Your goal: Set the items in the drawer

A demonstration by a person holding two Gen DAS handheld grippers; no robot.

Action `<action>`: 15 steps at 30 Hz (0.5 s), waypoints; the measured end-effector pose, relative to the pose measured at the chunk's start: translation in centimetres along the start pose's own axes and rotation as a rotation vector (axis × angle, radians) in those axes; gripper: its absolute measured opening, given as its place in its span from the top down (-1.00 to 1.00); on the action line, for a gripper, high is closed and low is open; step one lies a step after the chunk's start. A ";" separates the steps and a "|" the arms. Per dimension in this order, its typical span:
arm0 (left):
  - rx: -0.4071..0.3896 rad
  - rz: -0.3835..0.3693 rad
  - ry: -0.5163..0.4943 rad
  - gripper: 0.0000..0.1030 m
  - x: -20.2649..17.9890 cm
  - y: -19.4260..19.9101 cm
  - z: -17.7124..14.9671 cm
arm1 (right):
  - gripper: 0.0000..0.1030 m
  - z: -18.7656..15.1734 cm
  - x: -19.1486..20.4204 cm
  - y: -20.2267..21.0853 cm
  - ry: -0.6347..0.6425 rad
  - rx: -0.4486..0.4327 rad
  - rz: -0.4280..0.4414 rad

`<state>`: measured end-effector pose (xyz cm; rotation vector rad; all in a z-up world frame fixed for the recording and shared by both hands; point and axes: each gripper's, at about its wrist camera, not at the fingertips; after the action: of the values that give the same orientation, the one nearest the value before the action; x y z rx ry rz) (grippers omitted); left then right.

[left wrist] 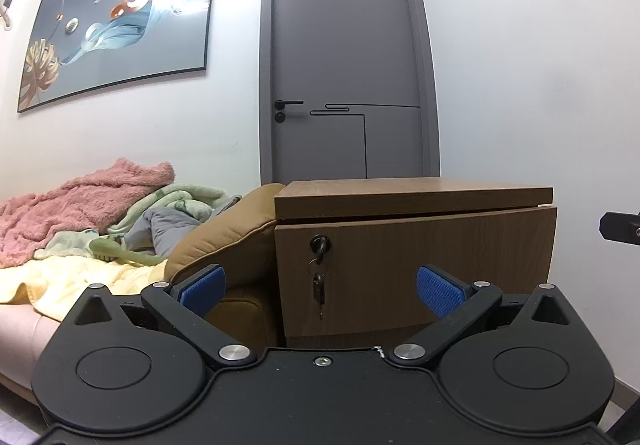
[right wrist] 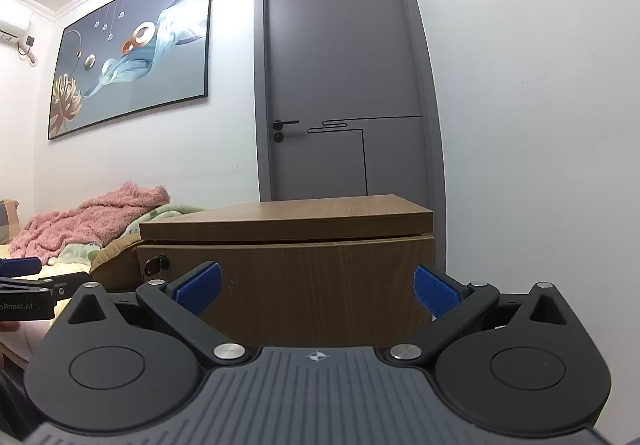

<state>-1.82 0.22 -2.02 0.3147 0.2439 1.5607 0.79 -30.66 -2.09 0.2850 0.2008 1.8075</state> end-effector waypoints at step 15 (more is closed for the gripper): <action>0.028 0.022 -0.023 -0.97 0.0 1.4 -1.6 | -1.00 -1.1 1.2 1.4 0.035 0.003 -0.021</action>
<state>-3.73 0.30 -3.05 0.3575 0.2455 1.5754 -1.16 -29.87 -2.63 0.2526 0.2308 1.7927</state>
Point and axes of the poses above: each gripper's, at about its wrist camera, not at the fingertips, and y roughly against the way its jaws point, x to its left, z to its top, and after that the axes turned 15 degrees about x, right-handed
